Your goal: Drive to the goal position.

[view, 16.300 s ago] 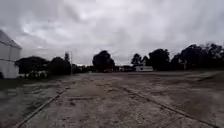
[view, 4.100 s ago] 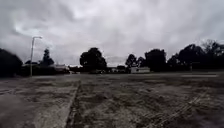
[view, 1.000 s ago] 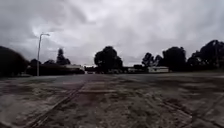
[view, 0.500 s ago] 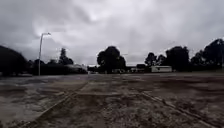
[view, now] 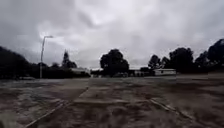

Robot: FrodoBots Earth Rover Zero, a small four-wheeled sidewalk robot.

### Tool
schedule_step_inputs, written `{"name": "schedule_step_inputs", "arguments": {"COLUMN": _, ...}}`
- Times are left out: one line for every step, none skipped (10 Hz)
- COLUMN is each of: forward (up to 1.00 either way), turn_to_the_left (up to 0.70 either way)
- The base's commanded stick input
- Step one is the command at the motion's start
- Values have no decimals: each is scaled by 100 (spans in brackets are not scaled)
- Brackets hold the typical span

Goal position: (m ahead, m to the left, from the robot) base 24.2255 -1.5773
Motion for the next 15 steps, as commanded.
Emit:
{"name": "schedule_step_inputs", "arguments": {"forward": 69, "turn_to_the_left": 0}}
{"name": "schedule_step_inputs", "arguments": {"forward": 69, "turn_to_the_left": 0}}
{"name": "schedule_step_inputs", "arguments": {"forward": 69, "turn_to_the_left": 0}}
{"name": "schedule_step_inputs", "arguments": {"forward": 69, "turn_to_the_left": 0}}
{"name": "schedule_step_inputs", "arguments": {"forward": 69, "turn_to_the_left": 0}}
{"name": "schedule_step_inputs", "arguments": {"forward": 69, "turn_to_the_left": 0}}
{"name": "schedule_step_inputs", "arguments": {"forward": 69, "turn_to_the_left": 0}}
{"name": "schedule_step_inputs", "arguments": {"forward": 68, "turn_to_the_left": 0}}
{"name": "schedule_step_inputs", "arguments": {"forward": 69, "turn_to_the_left": 0}}
{"name": "schedule_step_inputs", "arguments": {"forward": 69, "turn_to_the_left": 0}}
{"name": "schedule_step_inputs", "arguments": {"forward": 69, "turn_to_the_left": 0}}
{"name": "schedule_step_inputs", "arguments": {"forward": 69, "turn_to_the_left": 0}}
{"name": "schedule_step_inputs", "arguments": {"forward": 69, "turn_to_the_left": 0}}
{"name": "schedule_step_inputs", "arguments": {"forward": 69, "turn_to_the_left": -4}}
{"name": "schedule_step_inputs", "arguments": {"forward": 69, "turn_to_the_left": -27}}
